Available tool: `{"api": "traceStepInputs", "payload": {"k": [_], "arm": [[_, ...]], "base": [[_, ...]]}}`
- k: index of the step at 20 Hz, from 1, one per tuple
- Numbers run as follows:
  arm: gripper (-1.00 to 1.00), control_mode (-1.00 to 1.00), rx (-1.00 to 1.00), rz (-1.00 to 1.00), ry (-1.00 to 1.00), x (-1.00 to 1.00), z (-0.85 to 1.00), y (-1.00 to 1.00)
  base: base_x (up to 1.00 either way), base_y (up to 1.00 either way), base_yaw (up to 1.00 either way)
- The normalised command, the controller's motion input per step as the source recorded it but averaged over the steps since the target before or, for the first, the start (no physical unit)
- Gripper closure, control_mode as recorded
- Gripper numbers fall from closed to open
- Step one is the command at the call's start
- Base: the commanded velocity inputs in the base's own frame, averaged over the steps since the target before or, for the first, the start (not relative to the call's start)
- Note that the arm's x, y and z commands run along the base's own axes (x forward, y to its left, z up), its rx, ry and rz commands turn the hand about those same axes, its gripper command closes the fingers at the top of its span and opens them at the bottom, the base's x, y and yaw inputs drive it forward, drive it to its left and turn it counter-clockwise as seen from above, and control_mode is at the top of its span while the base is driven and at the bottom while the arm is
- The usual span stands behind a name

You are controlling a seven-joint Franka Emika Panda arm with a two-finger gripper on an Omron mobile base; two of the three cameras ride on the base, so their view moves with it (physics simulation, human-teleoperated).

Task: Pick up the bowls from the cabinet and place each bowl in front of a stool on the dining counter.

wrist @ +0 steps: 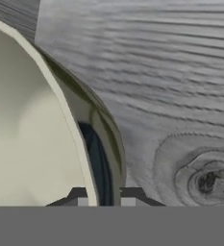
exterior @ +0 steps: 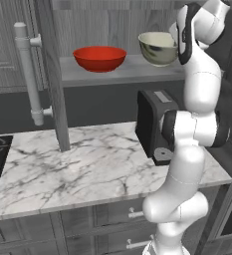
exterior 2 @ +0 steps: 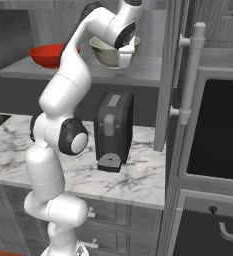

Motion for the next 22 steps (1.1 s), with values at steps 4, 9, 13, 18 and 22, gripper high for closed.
{"api": "traceStepInputs", "payload": {"k": [4, 9, 13, 18, 22], "arm": [[1.00, -1.00, 0.00, 0.00, -0.06, -0.16, -0.21, 0.15], [1.00, -1.00, 0.00, -0.02, -0.08, -0.69, -0.20, 0.10], [1.00, -1.00, 0.00, -0.07, -0.01, -0.94, -0.03, 0.15], [1.00, -1.00, 0.00, -0.10, -0.05, -1.00, -0.02, 0.20], [1.00, -1.00, 0.00, -0.11, -0.02, -1.00, -0.09, 0.24]], "base": [[0.00, 0.00, 0.00], [0.00, 0.00, 0.00], [0.00, 0.00, 0.00], [0.00, 0.00, 0.00], [0.00, 0.00, 0.00]]}}
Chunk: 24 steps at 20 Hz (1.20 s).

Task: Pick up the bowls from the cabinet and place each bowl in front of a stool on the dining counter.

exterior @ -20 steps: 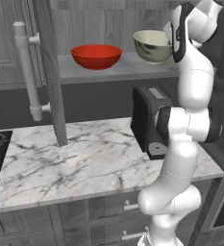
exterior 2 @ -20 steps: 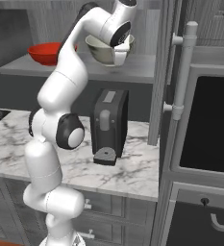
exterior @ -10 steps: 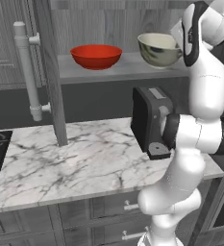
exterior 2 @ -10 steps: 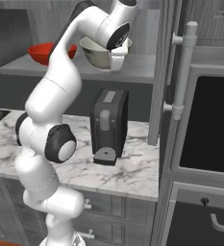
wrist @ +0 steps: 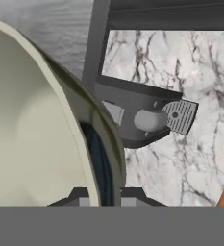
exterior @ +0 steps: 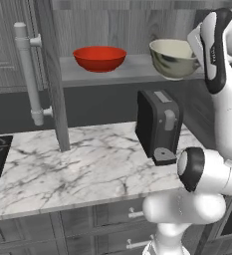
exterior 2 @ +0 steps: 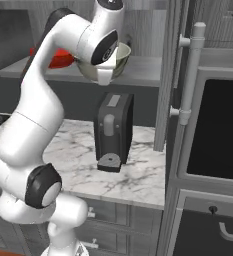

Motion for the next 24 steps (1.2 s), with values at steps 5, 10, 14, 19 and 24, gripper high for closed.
{"api": "traceStepInputs", "payload": {"k": [5, 10, 14, 19, 24], "arm": [[1.00, -1.00, 0.00, -0.06, 0.00, -1.00, -0.15, 0.04], [1.00, -1.00, 0.00, 0.00, 0.01, -1.00, -0.20, 0.00], [1.00, -1.00, 0.00, 0.00, 0.03, -0.86, -0.03, 0.14], [1.00, -1.00, 0.00, 0.00, 0.14, -0.80, 0.00, 0.20], [1.00, -1.00, 0.00, 0.00, 0.11, -0.60, 0.00, 0.28]], "base": [[0.00, 0.00, 0.00], [0.00, 0.00, 0.00], [0.00, 0.00, 0.00], [0.00, 0.00, 0.00], [0.00, 0.00, 0.00]]}}
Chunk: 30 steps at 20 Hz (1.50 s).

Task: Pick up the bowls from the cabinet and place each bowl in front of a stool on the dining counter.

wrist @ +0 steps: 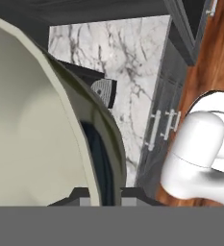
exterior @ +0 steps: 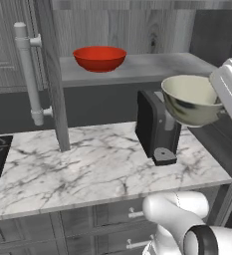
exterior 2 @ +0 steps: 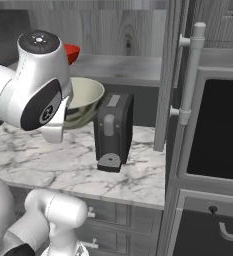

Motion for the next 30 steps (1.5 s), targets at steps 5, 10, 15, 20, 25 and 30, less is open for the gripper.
{"api": "traceStepInputs", "payload": {"k": [5, 10, 15, 20, 25, 30], "arm": [[1.00, -1.00, 0.00, 0.00, 0.09, -0.33, 0.00, 0.17], [1.00, 1.00, 0.00, 0.00, 0.00, -0.08, 0.00, 0.02], [1.00, 1.00, 0.00, 0.00, 0.00, 0.00, 0.00, 0.00], [1.00, 1.00, 0.00, 0.00, 0.00, 0.00, 0.00, 0.00], [1.00, 1.00, 0.00, 0.00, 0.00, 0.00, 0.00, 0.00], [1.00, 1.00, 0.00, 0.00, 0.00, 0.00, 0.00, 0.00]], "base": [[0.00, 0.00, 0.00], [-0.66, 0.11, 0.01], [-1.00, 0.54, 0.41], [-0.28, 0.23, 0.98], [-0.13, 0.00, 1.00], [-0.13, 0.02, 1.00]]}}
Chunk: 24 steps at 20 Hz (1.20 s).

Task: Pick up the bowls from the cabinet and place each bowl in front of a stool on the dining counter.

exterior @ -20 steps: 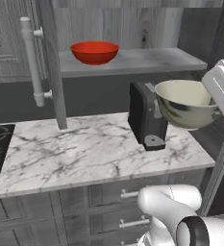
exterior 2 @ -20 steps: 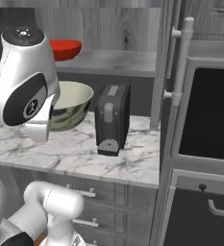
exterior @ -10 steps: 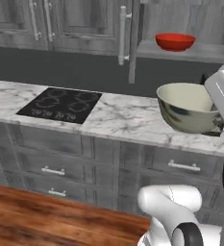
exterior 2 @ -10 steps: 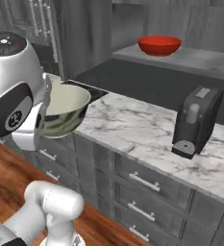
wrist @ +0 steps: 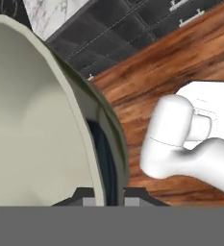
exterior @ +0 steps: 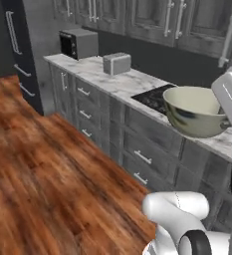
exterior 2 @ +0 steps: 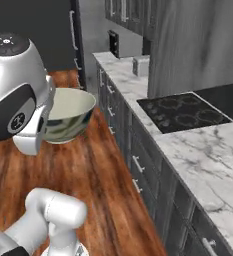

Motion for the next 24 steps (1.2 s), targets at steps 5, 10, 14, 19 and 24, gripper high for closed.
{"api": "traceStepInputs", "payload": {"k": [5, 10, 14, 19, 24], "arm": [[1.00, 1.00, 0.00, 0.00, 0.00, 0.00, 0.00, 0.00], [1.00, 1.00, 0.00, 0.00, 0.00, 0.00, 0.00, 0.00], [1.00, 1.00, 0.00, 0.00, 0.00, 0.00, 0.00, 0.00], [1.00, 1.00, 0.00, 0.00, 0.00, 0.00, 0.00, 0.00], [1.00, 1.00, 0.00, 0.00, 0.00, 0.00, 0.00, 0.00]], "base": [[-0.16, 0.28, 1.00], [0.22, 0.52, 0.83], [0.56, 0.69, 0.67], [0.04, 0.55, 0.89], [-0.26, 0.87, 0.79]]}}
